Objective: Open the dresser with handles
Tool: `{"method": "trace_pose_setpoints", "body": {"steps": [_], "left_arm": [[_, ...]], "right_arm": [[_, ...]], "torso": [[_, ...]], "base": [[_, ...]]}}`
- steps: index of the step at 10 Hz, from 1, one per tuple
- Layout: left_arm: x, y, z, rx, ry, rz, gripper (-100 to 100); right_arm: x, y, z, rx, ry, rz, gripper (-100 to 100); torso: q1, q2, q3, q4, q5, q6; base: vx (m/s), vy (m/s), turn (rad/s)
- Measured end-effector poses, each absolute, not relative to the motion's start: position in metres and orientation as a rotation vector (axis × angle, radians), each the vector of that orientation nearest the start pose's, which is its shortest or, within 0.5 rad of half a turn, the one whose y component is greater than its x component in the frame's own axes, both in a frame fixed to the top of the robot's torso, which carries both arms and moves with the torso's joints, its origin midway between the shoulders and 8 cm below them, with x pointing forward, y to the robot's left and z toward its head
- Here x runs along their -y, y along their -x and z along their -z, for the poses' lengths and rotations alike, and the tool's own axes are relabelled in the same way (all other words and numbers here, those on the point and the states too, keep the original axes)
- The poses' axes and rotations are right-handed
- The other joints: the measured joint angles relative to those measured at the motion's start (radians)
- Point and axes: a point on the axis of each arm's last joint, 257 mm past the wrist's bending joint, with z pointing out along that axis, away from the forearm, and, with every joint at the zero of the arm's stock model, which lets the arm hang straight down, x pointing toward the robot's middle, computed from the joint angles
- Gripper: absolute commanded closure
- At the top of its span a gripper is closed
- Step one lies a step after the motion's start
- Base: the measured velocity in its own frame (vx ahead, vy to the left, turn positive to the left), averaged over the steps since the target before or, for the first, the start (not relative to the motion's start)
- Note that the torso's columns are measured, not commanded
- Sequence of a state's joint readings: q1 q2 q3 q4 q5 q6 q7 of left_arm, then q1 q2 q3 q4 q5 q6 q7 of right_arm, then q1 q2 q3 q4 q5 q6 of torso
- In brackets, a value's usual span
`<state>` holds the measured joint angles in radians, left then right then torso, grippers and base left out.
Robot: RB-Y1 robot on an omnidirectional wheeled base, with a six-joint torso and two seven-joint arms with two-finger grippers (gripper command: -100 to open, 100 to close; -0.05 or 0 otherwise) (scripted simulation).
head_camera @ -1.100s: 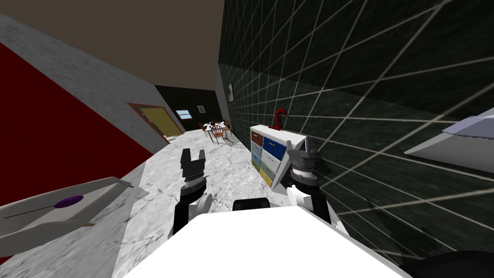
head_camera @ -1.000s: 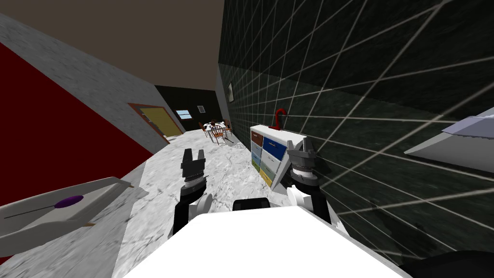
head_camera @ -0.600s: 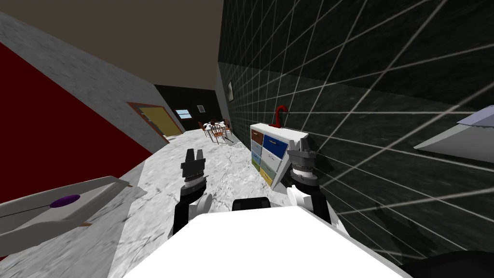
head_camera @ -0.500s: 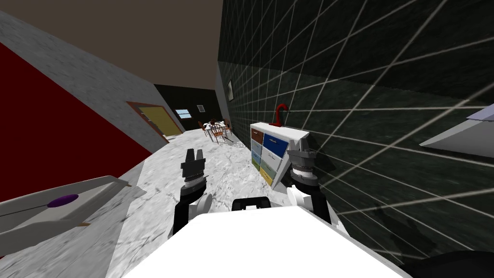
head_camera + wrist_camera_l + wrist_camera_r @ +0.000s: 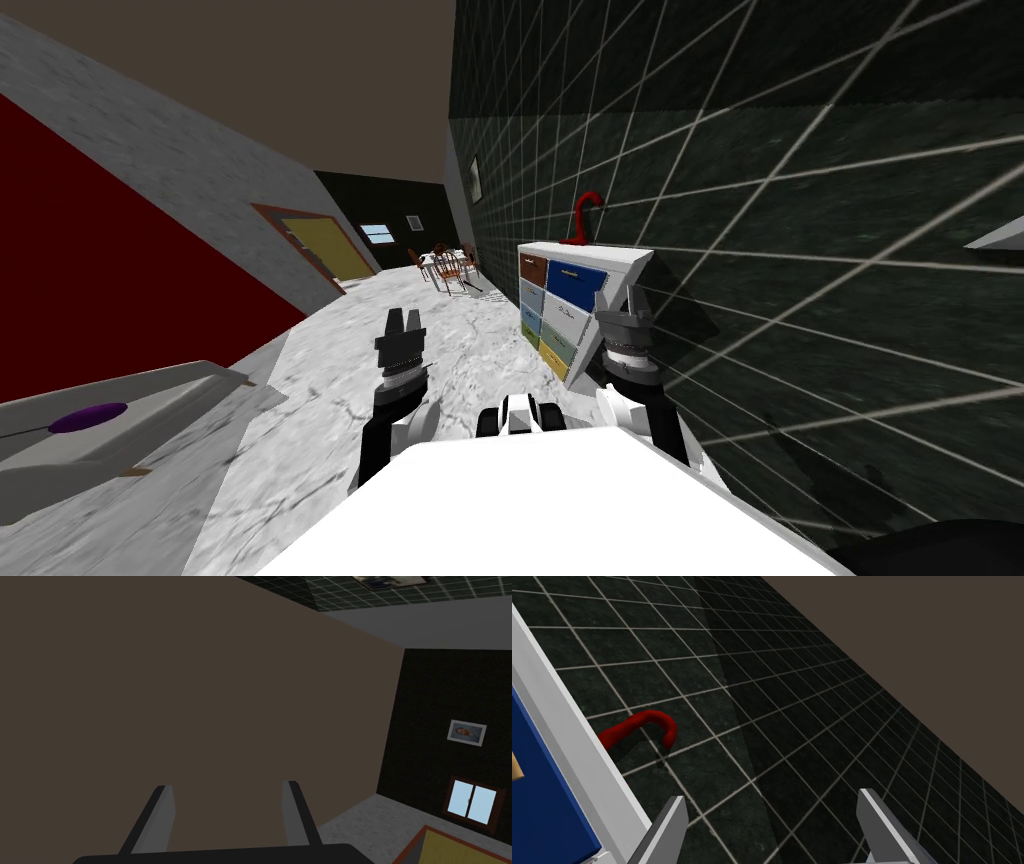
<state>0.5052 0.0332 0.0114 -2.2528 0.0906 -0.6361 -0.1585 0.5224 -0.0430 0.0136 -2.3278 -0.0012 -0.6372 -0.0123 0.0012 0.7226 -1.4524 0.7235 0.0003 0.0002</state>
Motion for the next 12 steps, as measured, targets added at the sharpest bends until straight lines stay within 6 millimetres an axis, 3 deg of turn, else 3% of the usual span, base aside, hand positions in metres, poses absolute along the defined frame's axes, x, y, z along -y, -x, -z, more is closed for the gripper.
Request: {"method": "trace_pose_setpoints", "body": {"steps": [12], "left_arm": [[-0.29,-0.323,-0.036,-0.543,0.554,1.215,0]], "right_arm": [[0.27,-0.318,-0.049,-0.716,-0.224,-0.943,-100]], "torso": [[-0.001,0.015,-0.024,0.014,0.0,0.0]], "base": [[0.148,0.075,-0.118]]}}
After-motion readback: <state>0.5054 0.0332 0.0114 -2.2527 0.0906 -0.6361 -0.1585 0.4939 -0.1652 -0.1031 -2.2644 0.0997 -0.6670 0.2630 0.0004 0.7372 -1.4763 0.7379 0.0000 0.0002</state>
